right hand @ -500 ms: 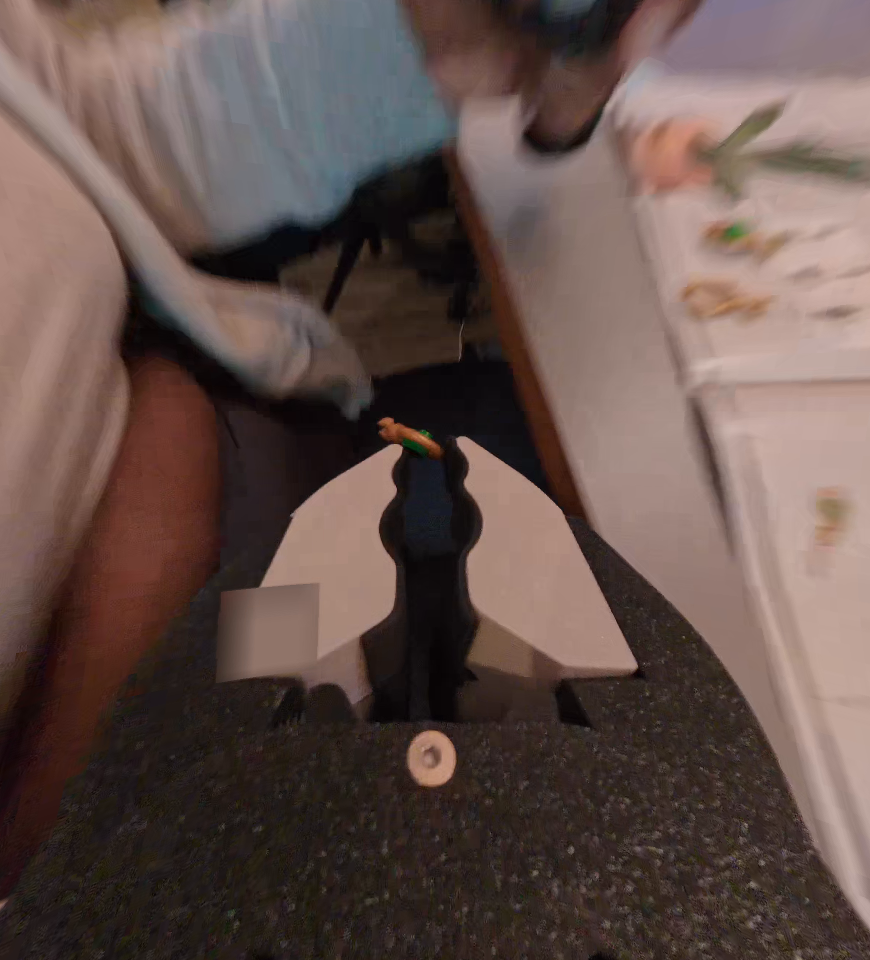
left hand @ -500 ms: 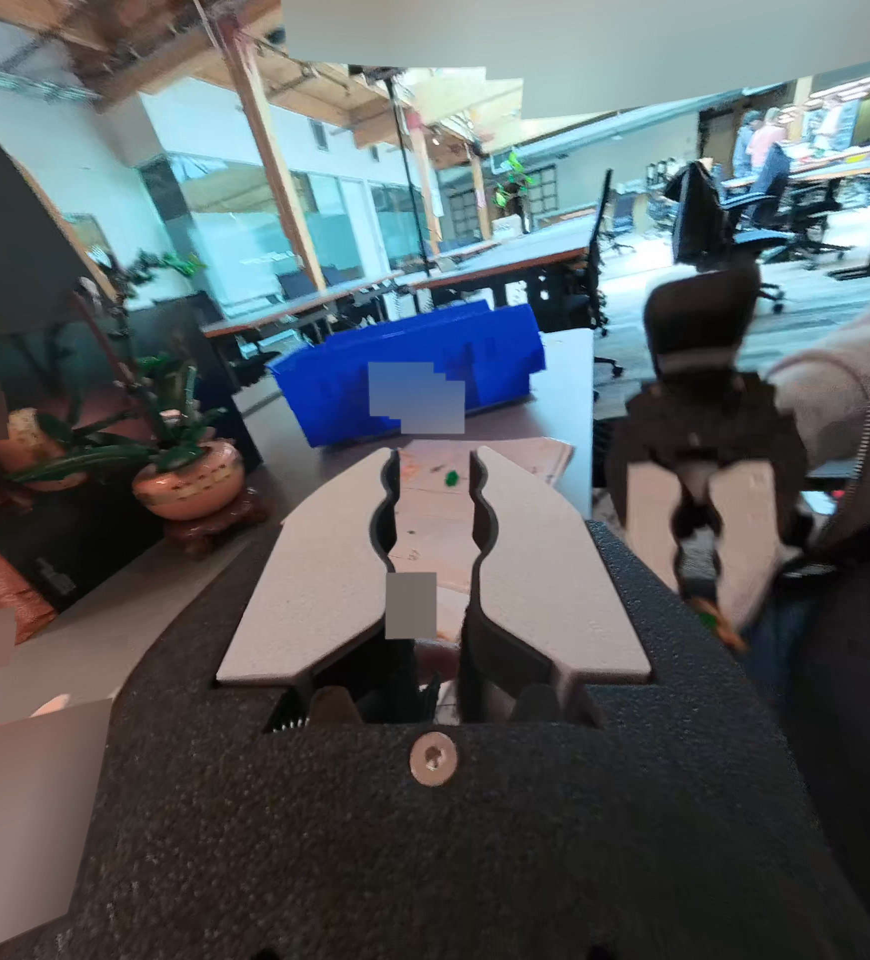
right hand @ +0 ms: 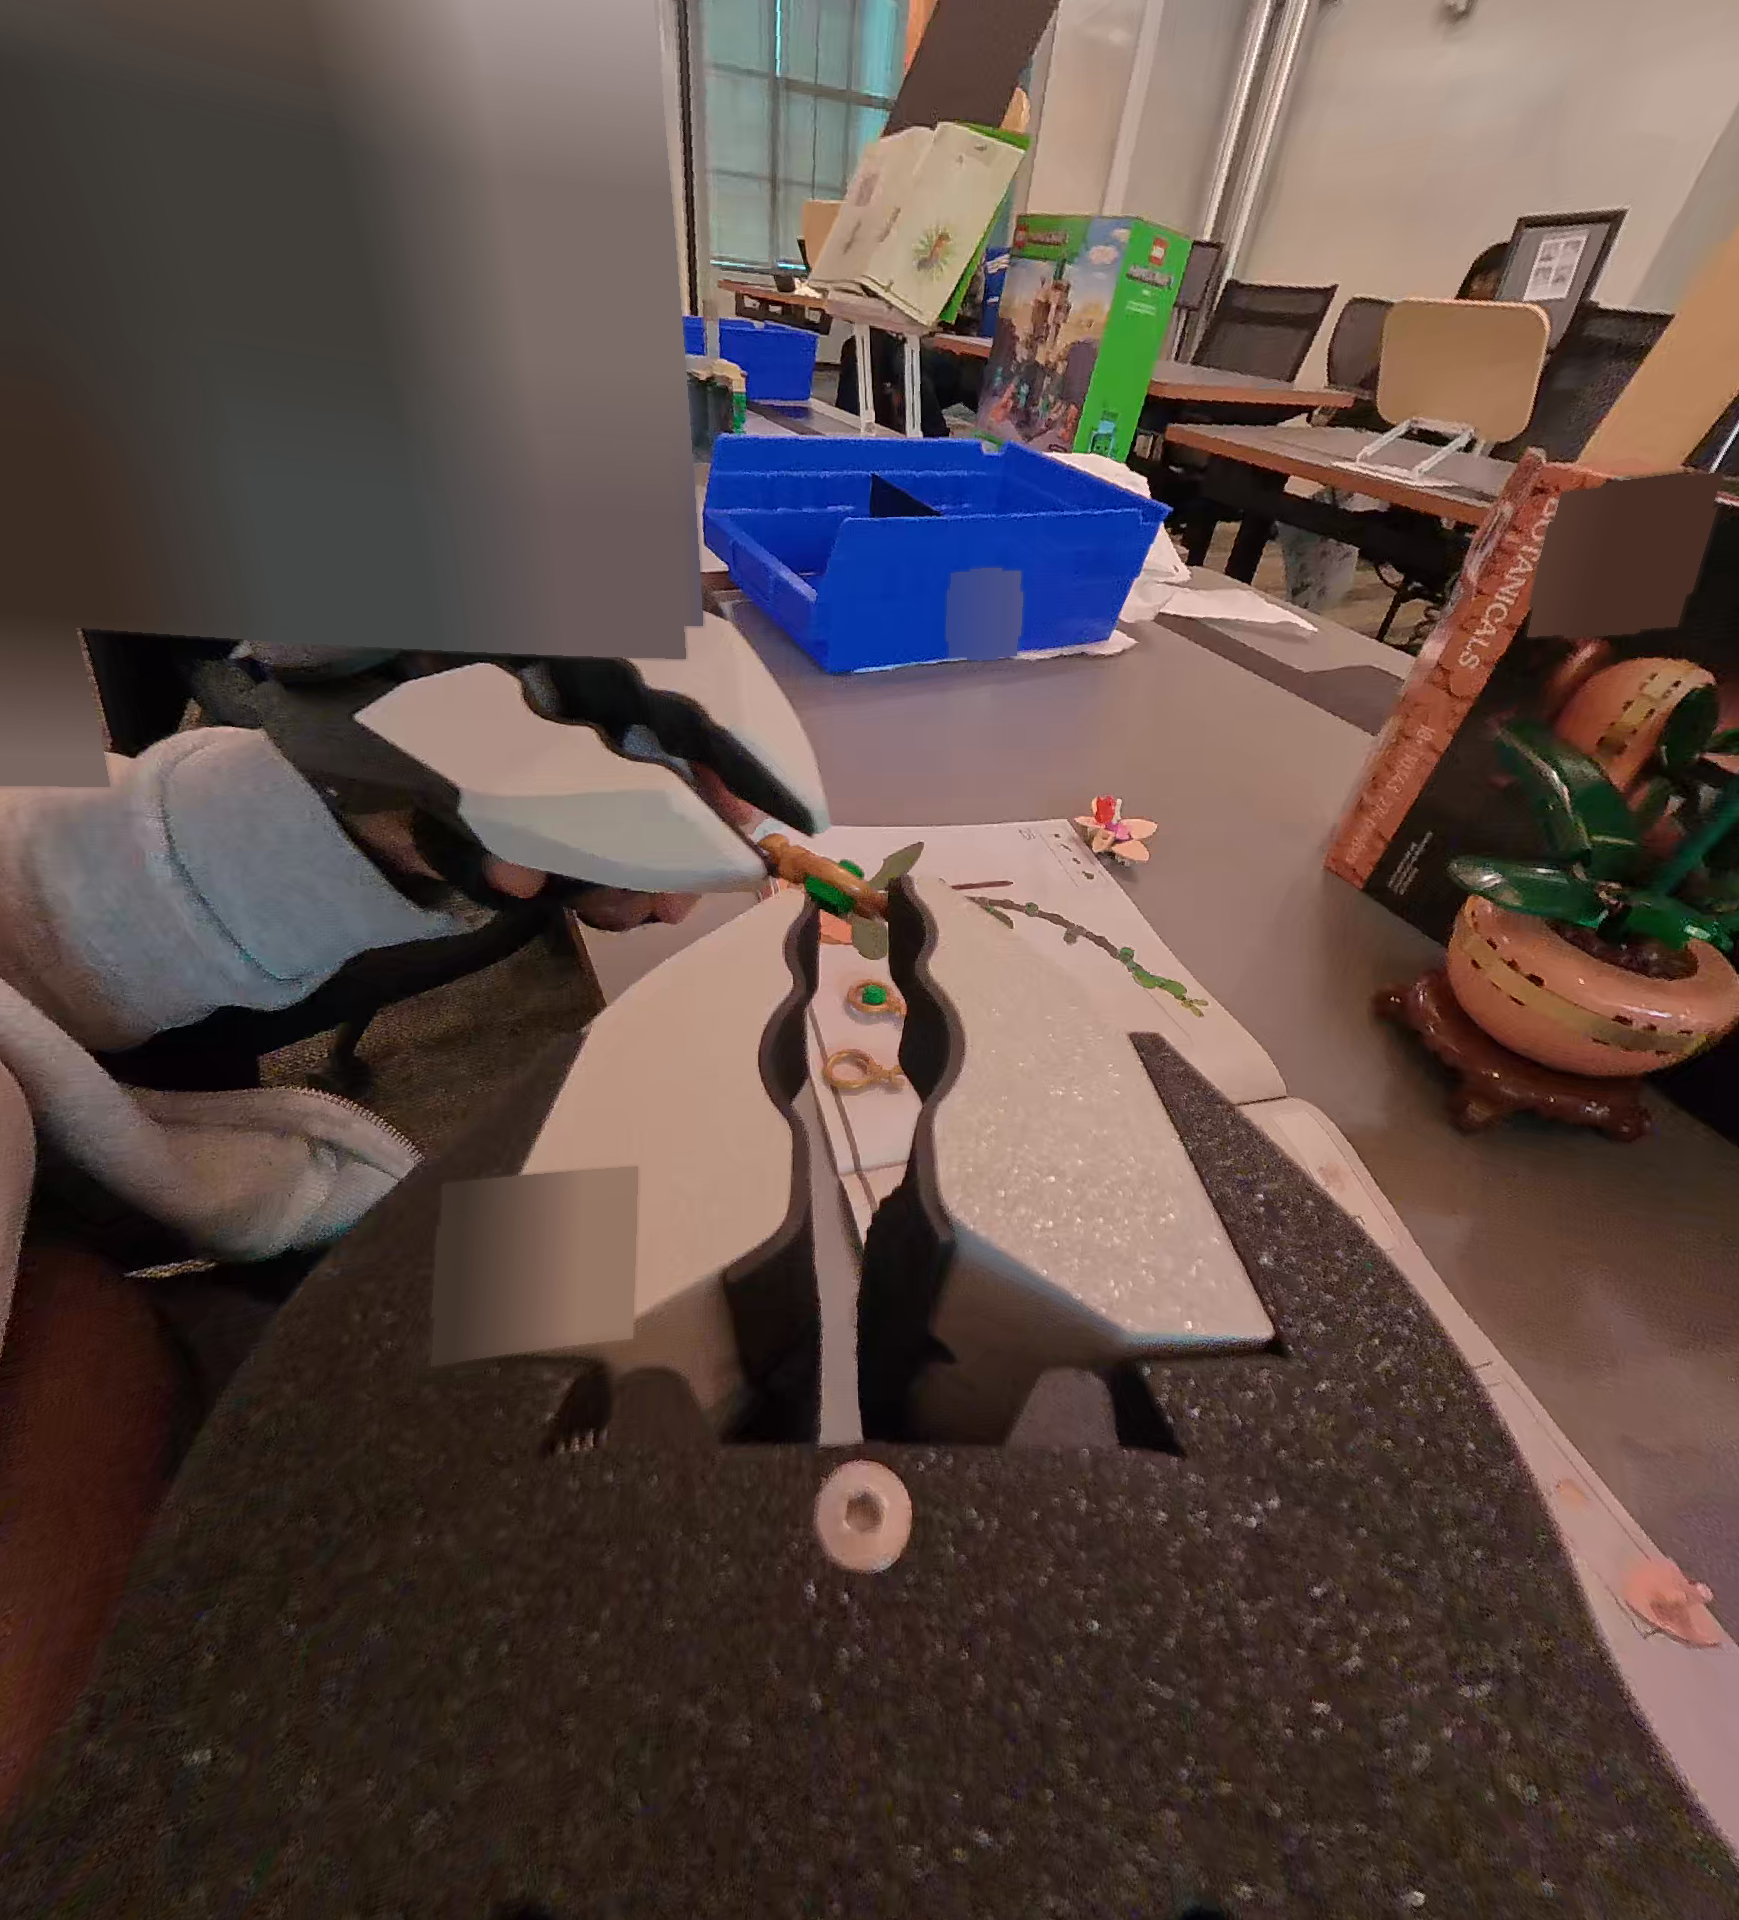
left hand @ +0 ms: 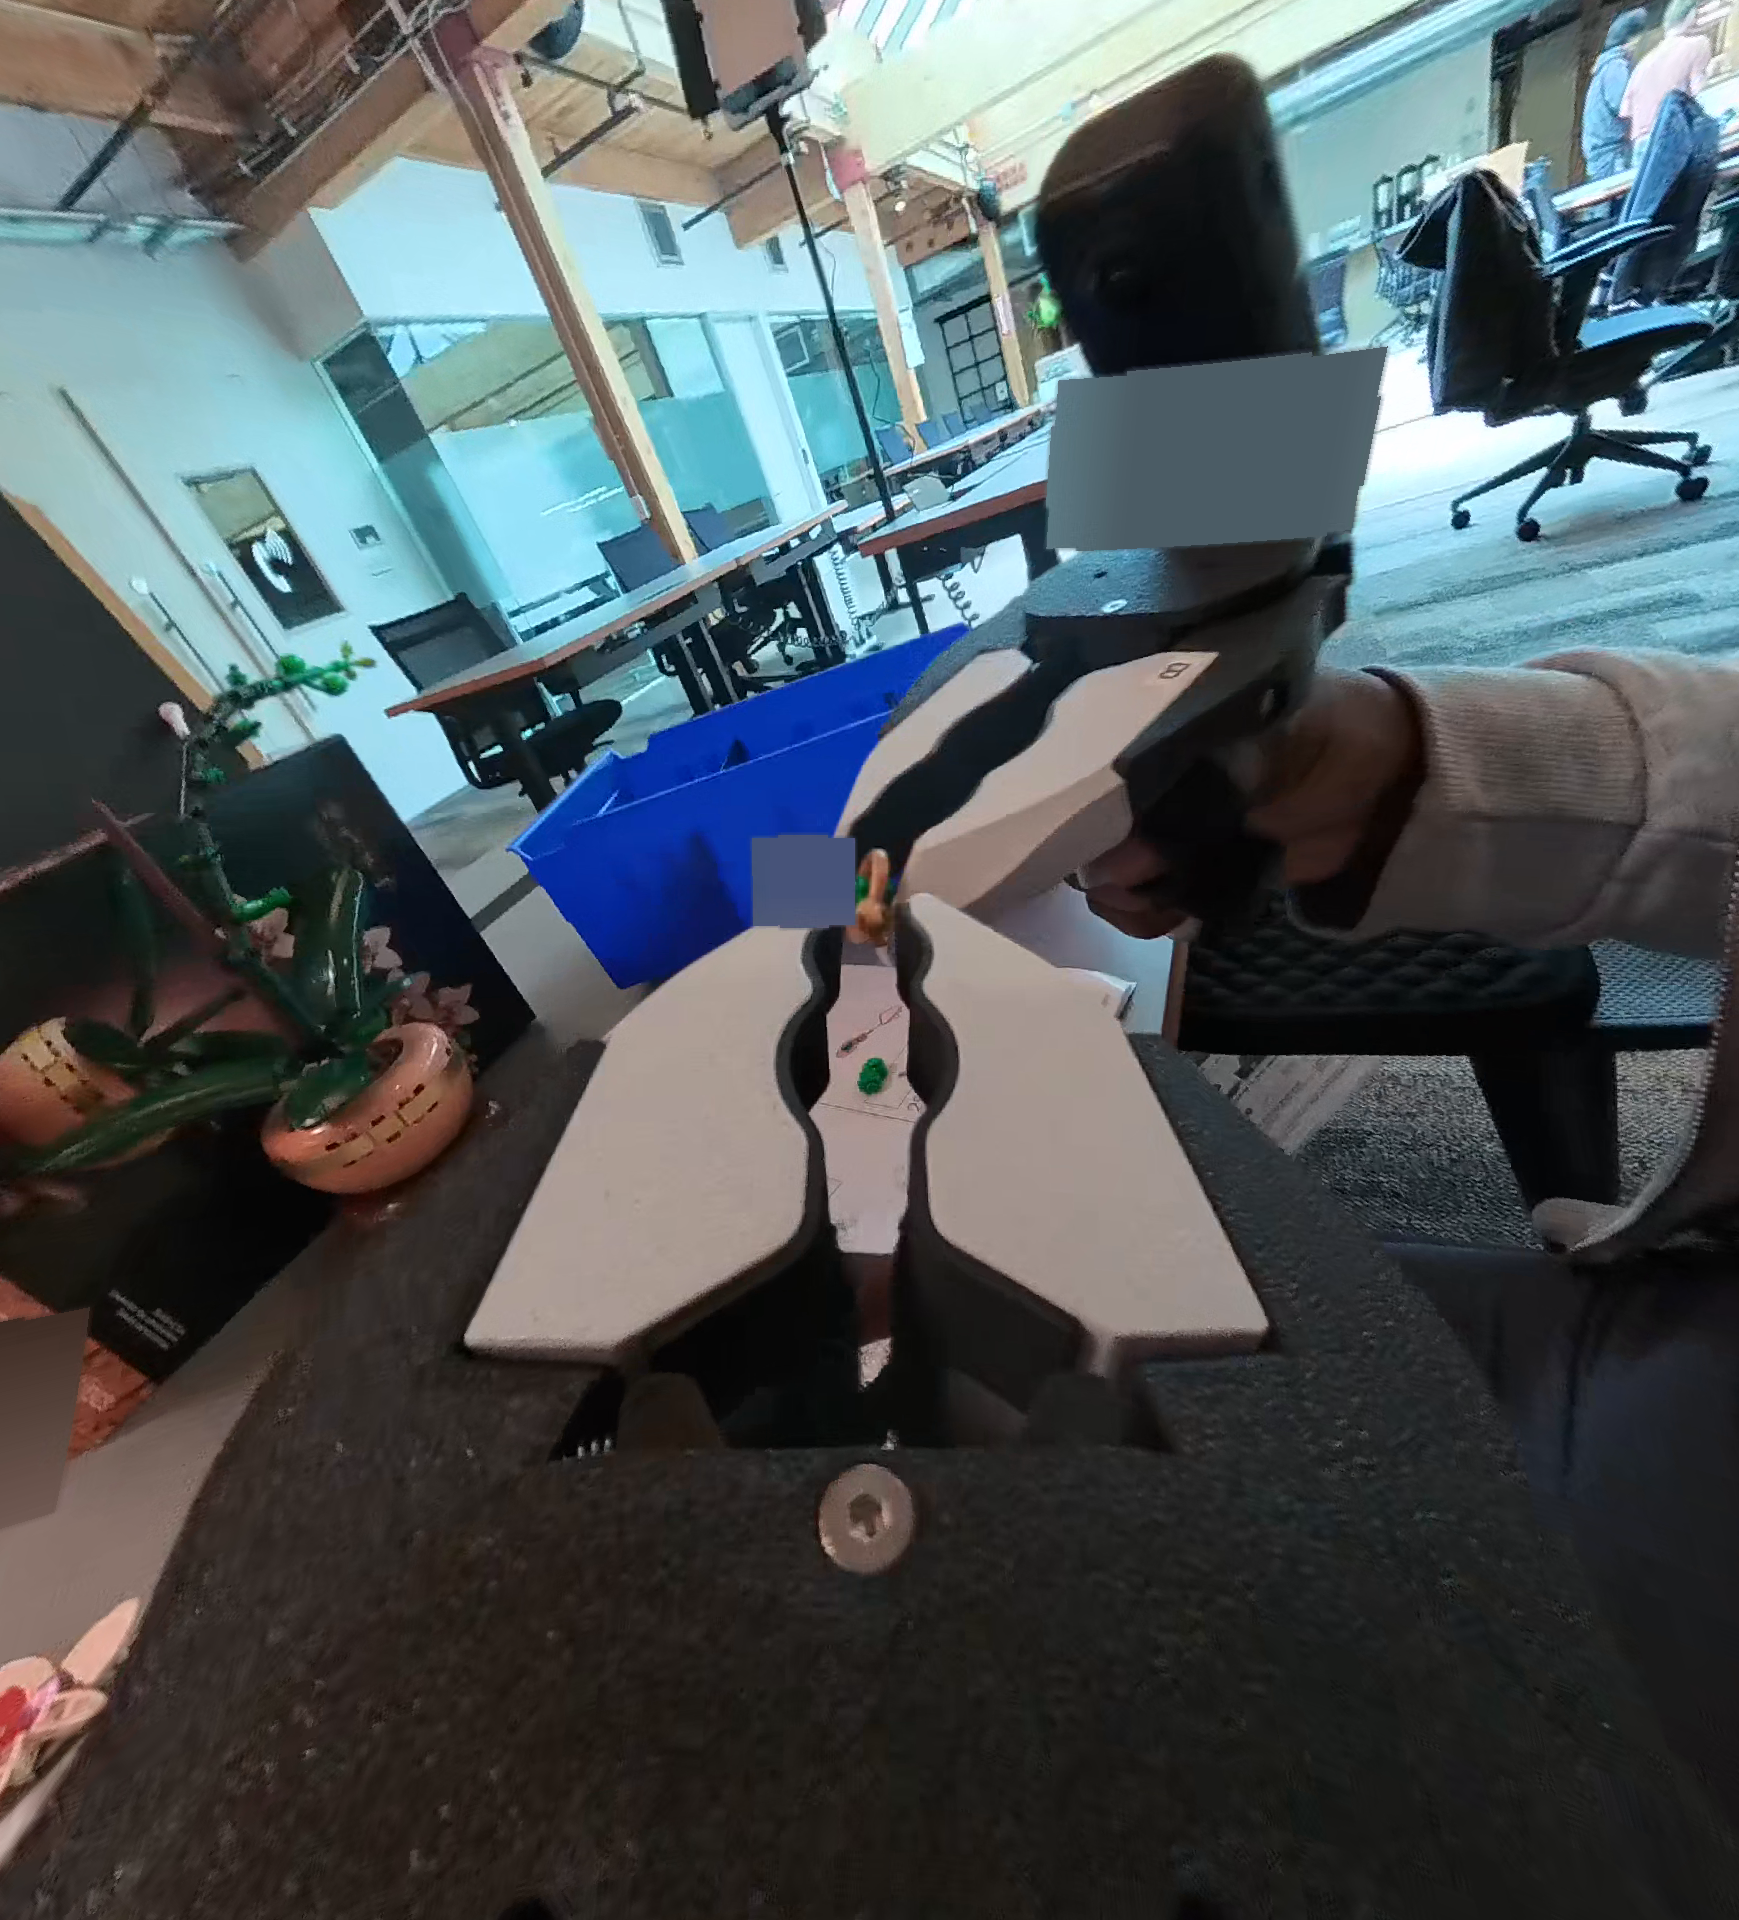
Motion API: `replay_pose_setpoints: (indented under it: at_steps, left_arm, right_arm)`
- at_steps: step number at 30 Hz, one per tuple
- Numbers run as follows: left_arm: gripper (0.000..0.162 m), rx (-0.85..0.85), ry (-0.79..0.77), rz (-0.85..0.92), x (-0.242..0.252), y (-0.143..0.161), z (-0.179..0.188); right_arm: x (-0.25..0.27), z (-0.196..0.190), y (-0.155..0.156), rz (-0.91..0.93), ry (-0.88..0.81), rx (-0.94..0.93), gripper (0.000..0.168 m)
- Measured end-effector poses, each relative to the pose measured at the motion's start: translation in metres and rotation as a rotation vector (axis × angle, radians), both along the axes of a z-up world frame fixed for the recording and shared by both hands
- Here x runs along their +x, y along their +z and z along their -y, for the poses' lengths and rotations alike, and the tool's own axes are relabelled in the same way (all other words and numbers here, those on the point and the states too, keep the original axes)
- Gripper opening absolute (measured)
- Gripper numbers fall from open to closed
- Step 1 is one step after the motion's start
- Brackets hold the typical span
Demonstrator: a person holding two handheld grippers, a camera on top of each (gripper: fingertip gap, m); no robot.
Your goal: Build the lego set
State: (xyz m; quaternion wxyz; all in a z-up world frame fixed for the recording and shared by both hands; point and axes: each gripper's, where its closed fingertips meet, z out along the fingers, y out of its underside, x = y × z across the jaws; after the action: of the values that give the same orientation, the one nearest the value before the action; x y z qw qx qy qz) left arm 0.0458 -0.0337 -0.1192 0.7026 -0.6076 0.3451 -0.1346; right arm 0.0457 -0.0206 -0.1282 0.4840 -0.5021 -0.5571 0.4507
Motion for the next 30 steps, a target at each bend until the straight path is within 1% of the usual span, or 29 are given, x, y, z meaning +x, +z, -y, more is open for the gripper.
replay_pose_setpoints:
  at_steps: [3, 6, 7, 10, 12, 13, 15, 17, 19, 21, 23, 24, 26, 30]
  left_arm:
    - [0.008, -0.019, -0.043, 0.007, 0.000, -0.003, 0.003]
    - [0.008, -0.010, -0.047, -0.002, -0.001, -0.005, 0.004]
    - [0.005, -0.011, -0.047, 0.004, -0.002, -0.004, 0.004]
    - [0.003, -0.026, -0.069, 0.058, -0.005, -0.002, 0.005]
    - [0.002, -0.086, -0.128, 0.176, -0.008, 0.002, 0.007]
    - [0.002, -0.135, -0.176, 0.269, -0.010, 0.004, 0.008]
    - [0.002, -0.263, -0.272, 0.484, -0.016, 0.009, 0.008]
    - [0.002, -0.409, -0.383, 0.663, -0.019, 0.010, 0.009]
    - [0.002, -0.493, -0.448, 0.763, -0.019, 0.008, 0.008]
    - [0.002, -0.533, -0.465, 0.767, -0.017, 0.002, 0.007]
    - [0.002, -0.537, -0.475, 0.755, -0.015, 0.001, 0.008]
    - [0.002, -0.536, -0.473, 0.746, -0.015, 0.001, 0.008]
    - [0.002, -0.528, -0.464, 0.721, -0.015, -0.001, 0.009]
    - [0.002, -0.508, -0.438, 0.648, -0.014, -0.005, 0.010]
  right_arm:
    - [-0.002, 0.001, -0.001, 0.012, -0.007, 0.025, 0.013]
    - [-0.003, 0.003, 0.000, 0.016, 0.000, 0.030, 0.013]
    - [-0.003, 0.003, 0.000, 0.020, 0.000, 0.035, 0.013]
    - [-0.006, 0.005, 0.001, 0.036, 0.001, 0.059, 0.011]
    - [-0.005, 0.008, 0.004, 0.041, 0.034, 0.083, 0.010]
    - [-0.004, 0.011, 0.007, 0.030, 0.065, 0.078, 0.011]
    - [-0.002, 0.014, 0.012, -0.003, 0.144, 0.073, 0.023]
    - [-0.001, 0.014, 0.016, -0.027, 0.198, 0.101, 0.024]
    - [-0.003, 0.016, 0.017, -0.023, 0.247, 0.138, 0.021]
    - [-0.009, 0.013, 0.012, 0.025, 0.272, 0.126, 0.021]
    - [-0.012, 0.013, 0.007, 0.073, 0.313, 0.061, 0.025]
    - [-0.012, 0.015, 0.005, 0.090, 0.338, 0.021, 0.022]
    - [-0.011, 0.018, 0.004, 0.094, 0.389, -0.053, 0.009]
    - [-0.010, 0.019, 0.001, 0.103, 0.425, -0.187, 0.008]
